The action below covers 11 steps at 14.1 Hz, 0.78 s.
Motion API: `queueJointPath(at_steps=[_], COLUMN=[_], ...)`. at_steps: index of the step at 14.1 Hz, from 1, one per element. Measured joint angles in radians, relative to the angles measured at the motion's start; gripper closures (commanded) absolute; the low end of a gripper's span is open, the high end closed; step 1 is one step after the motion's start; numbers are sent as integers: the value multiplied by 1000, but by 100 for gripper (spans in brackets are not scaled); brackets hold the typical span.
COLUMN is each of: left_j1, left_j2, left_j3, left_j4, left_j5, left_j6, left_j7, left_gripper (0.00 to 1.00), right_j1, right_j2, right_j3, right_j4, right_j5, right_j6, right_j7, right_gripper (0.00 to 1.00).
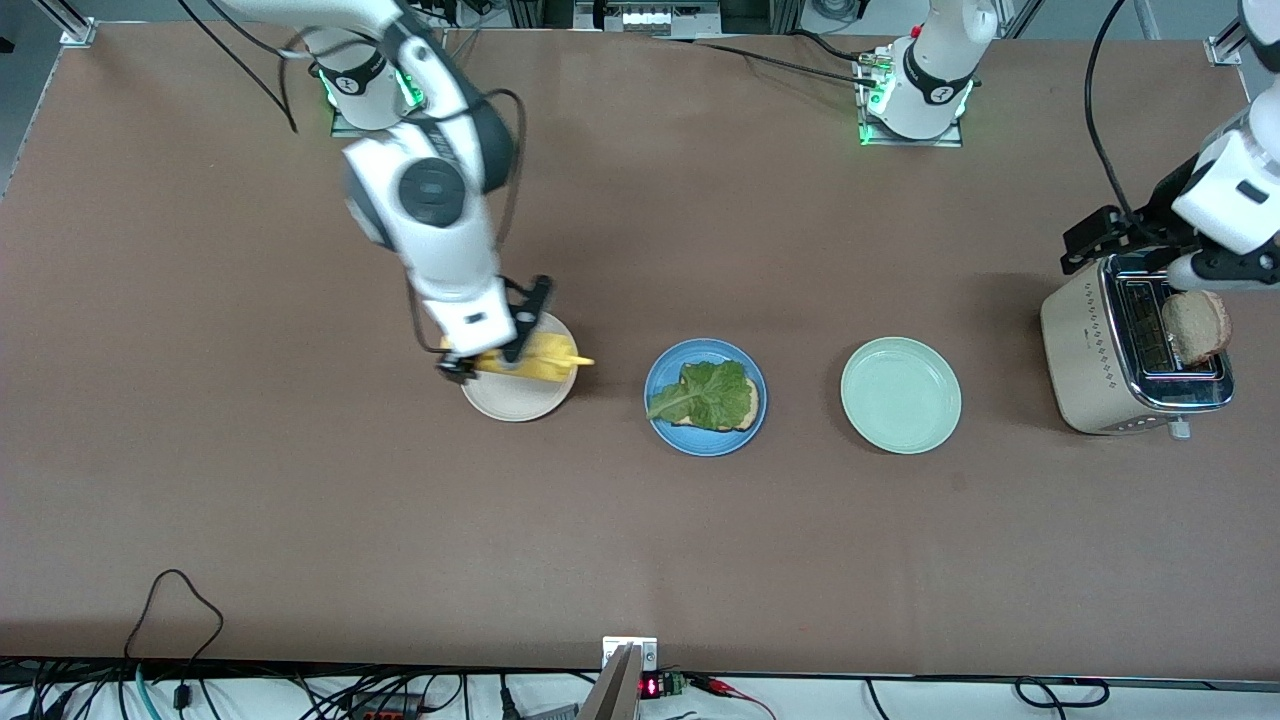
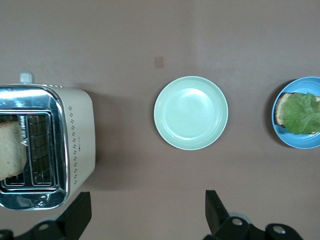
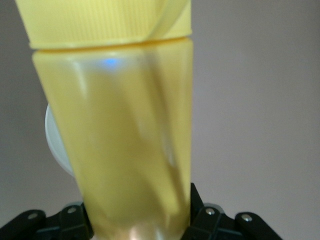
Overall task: Make sandwich in blue plate with both arms
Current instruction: 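Return the yellow bottle to the table with the right gripper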
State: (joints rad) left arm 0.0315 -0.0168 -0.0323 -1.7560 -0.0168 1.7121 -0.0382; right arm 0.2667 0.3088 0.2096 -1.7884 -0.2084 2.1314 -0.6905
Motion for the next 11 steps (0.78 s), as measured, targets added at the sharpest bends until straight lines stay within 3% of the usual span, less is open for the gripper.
queueJointPath(at_steps=[2,5,11], left_j1=[18,134,327], left_j2=[53,150,352], left_j3=[18,40,47], left_j4=[26,102,200], left_j5=[0,1,13], left_j6=[5,7,16], left_j7=[-2,8,282], left_gripper=[0,0,0], right_j1=[-106,-272,-589], right_j2=[-73,-131,-123], right_j3=[3,3,3], right_j4=[-43,-85,-162], right_j5=[117,274,562], right_j6=[-29,-69,-112], right_j7=[-191,-501,-1100], right_gripper=[100,100,100])
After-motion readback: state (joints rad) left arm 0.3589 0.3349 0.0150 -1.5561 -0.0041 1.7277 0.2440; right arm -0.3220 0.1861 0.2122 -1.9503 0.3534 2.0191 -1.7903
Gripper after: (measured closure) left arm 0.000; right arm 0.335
